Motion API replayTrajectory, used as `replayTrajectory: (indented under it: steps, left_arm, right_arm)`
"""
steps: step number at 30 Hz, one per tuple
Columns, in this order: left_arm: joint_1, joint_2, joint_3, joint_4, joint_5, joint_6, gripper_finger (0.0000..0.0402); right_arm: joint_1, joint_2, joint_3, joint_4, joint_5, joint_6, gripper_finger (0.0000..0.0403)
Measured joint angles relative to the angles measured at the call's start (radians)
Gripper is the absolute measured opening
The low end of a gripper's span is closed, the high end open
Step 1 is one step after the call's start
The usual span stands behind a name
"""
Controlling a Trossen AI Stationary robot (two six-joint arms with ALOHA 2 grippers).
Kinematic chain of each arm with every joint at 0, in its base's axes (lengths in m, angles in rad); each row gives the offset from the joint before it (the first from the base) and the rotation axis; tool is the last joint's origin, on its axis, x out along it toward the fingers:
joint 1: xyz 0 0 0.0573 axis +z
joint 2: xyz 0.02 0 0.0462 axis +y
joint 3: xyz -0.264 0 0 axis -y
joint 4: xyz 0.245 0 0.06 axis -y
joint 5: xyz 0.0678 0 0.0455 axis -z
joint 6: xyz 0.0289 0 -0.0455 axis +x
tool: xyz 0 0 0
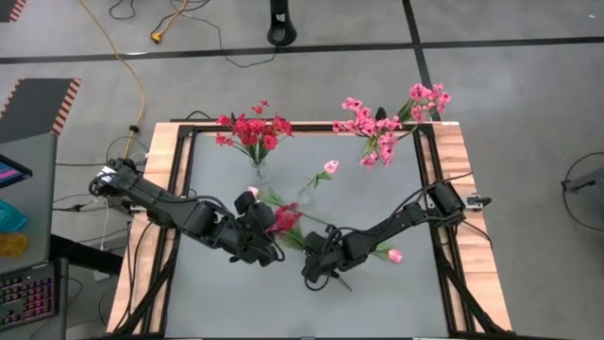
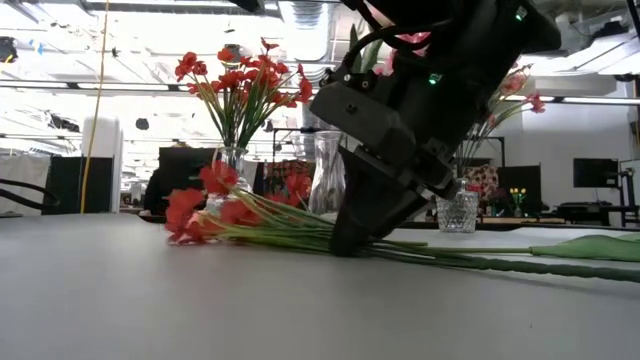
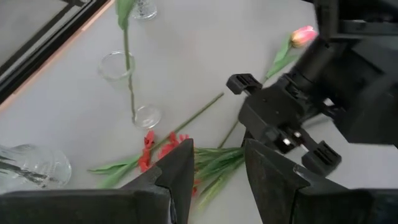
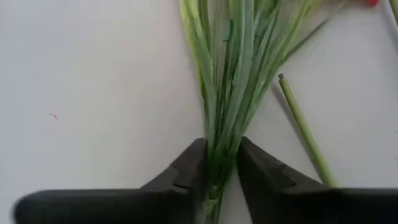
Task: Sort flowers into vase by color
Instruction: Put the red flower into the top left transparent vase
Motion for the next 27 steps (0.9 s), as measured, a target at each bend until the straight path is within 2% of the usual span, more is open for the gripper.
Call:
replayTrajectory:
  steps: [7,13,18,22,27]
  left_arm:
    - [-0.071,-0.022,0.000,0.000,-0.008,0.002,0.0128]
    - [-0.164,-0.050,0.000,0.000,-0.066,-0.014,0.0128]
    - [-0.278,-0.049,0.000,-0.002,-0.147,-0.035,0.0128]
    - [-0.382,-0.041,-0.011,0.003,-0.260,-0.098,0.0128]
    - [-0.488,-0.041,-0.089,0.033,-0.472,-0.222,0.0128]
  right_arm:
    - [0.000,-0.003,0.000,0.007,-0.011,0.000,0.0039]
    - [0.002,-0.028,-0.004,0.031,-0.032,-0.030,0.0042]
    - [0.002,-0.107,-0.004,0.035,-0.026,-0.089,0.0047]
    - [0.001,-0.190,-0.004,0.037,0.005,-0.155,0.0042]
    - [0.001,-0.297,-0.003,0.040,0.052,-0.223,0.0042]
